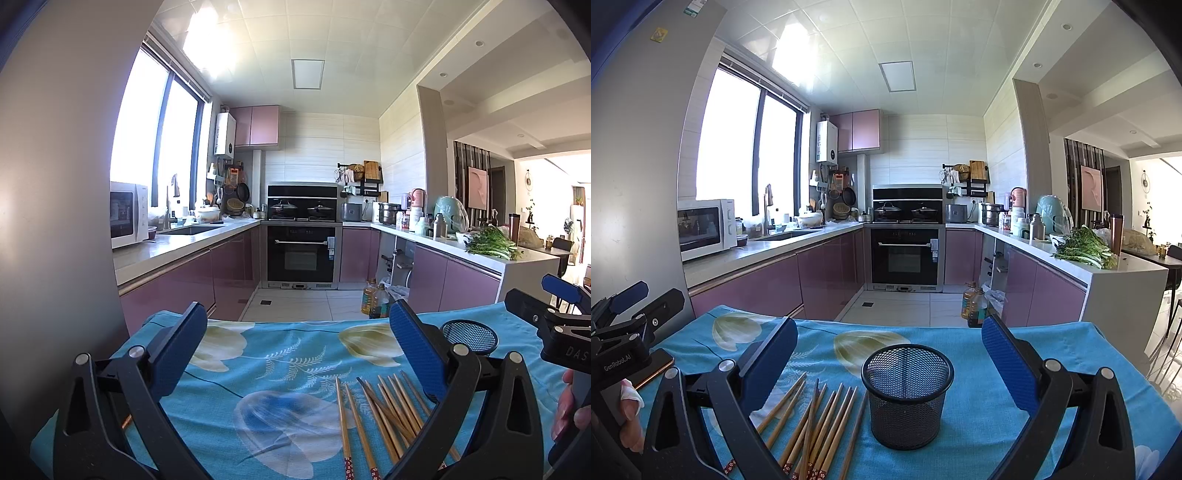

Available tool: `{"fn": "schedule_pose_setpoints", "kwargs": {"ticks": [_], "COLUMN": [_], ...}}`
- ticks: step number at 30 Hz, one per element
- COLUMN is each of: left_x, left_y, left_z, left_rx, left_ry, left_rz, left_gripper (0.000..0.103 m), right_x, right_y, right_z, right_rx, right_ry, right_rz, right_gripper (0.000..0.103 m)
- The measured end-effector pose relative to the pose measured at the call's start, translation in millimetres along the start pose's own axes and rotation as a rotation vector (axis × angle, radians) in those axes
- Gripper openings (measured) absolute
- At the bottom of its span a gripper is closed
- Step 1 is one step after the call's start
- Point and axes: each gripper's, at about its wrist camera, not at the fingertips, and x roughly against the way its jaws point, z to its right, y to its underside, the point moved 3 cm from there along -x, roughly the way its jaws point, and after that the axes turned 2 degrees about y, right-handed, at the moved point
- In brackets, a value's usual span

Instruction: Organize utensils

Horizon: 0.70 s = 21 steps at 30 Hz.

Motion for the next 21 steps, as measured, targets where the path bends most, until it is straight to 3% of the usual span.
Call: {"fn": "schedule_pose_setpoints", "kwargs": {"ticks": [21], "left_x": [0.1], "left_y": [0.2], "left_z": [0.2], "left_rx": [0.0], "left_ry": [0.001], "left_rz": [0.0], "left_gripper": [0.097], "right_x": [-0.6], "right_y": [0.1], "right_z": [2.9], "right_rx": [-0.01], "right_ry": [0.0], "right_rz": [-0.005], "right_gripper": [0.097]}}
